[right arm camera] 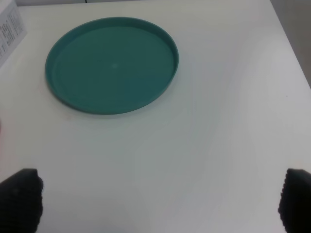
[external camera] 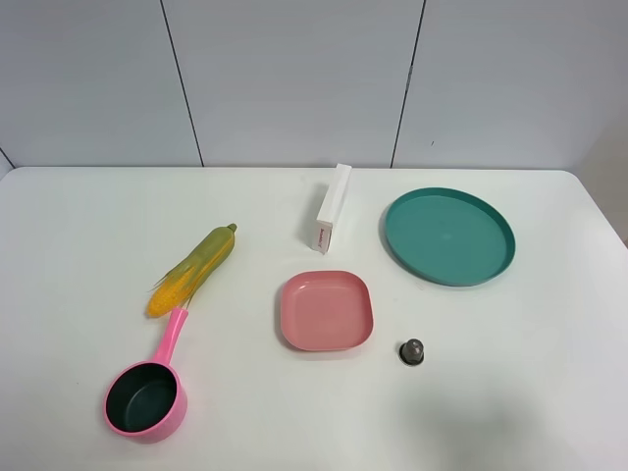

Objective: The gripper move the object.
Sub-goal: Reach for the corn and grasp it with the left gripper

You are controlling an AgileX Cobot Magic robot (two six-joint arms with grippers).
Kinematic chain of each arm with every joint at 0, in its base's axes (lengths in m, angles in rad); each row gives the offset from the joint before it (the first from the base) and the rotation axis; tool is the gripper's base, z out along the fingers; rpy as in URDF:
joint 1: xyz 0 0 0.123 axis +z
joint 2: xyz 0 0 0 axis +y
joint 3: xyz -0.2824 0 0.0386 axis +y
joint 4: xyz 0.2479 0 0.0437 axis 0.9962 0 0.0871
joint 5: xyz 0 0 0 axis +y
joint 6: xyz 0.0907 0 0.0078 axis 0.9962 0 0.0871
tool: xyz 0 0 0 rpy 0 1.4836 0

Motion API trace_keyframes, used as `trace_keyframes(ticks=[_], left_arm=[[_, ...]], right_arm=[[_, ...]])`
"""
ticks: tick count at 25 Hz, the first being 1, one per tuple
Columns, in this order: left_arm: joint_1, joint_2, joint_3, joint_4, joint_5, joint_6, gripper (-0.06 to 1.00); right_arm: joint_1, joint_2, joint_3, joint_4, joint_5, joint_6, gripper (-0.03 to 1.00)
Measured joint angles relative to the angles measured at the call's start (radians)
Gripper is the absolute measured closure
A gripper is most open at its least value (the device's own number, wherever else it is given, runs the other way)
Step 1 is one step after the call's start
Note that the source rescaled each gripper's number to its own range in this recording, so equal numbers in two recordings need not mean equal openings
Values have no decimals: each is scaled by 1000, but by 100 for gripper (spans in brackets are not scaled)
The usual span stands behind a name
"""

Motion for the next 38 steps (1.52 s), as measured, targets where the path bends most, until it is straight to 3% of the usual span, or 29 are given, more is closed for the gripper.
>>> trace_keyframes(ticks=[7, 18, 22, 28, 38], left_arm=[[0, 207, -76, -114, -32, 1, -6], [-6, 662, -91, -125, -104, 106, -6], [-85, 836, -91, -125, -190, 119, -6], [-277, 1105, -156, -120, -372, 121, -6], [-419, 1497, -384, -75, -415, 130, -6]], right_arm=[[0, 0, 0, 0, 0, 0, -3], [0, 0, 0, 0, 0, 0, -3], [0, 0, 0, 0, 0, 0, -3], [0, 0, 0, 0, 0, 0, -3], [0, 0, 0, 0, 0, 0, -3]])
